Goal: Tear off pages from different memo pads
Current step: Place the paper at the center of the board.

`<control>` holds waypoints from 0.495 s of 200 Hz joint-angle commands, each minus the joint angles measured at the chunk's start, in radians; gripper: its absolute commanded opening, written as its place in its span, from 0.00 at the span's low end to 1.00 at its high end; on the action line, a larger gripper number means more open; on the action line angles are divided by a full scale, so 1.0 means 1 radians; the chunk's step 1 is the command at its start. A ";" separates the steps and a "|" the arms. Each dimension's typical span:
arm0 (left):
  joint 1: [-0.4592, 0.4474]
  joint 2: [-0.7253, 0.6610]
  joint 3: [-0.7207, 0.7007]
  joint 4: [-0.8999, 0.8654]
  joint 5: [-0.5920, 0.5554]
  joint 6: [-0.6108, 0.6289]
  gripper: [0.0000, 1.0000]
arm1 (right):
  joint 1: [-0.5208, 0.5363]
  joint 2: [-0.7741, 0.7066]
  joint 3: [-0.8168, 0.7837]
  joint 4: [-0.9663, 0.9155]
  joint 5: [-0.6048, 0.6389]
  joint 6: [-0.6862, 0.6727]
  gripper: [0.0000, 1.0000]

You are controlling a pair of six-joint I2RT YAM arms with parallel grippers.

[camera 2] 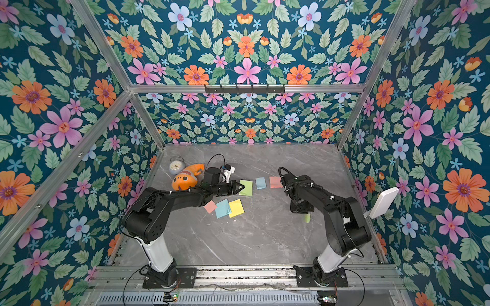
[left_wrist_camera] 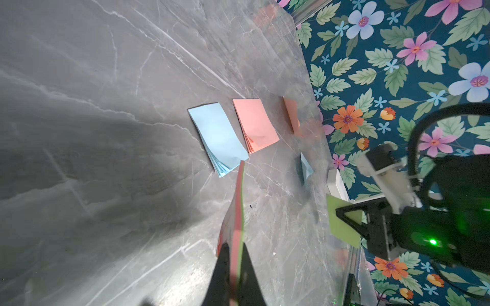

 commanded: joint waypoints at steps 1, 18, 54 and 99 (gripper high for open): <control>0.007 -0.013 0.005 -0.007 -0.010 0.010 0.00 | -0.001 0.053 -0.004 0.029 -0.046 0.004 0.05; 0.011 -0.018 0.002 -0.012 -0.009 0.010 0.00 | 0.001 0.058 -0.018 0.072 -0.124 -0.014 0.15; 0.041 -0.016 -0.009 0.001 0.011 -0.007 0.00 | -0.001 -0.044 -0.034 0.093 -0.217 -0.057 0.45; 0.072 0.042 0.043 -0.017 0.015 -0.037 0.00 | 0.000 -0.188 0.034 0.027 -0.254 -0.093 0.54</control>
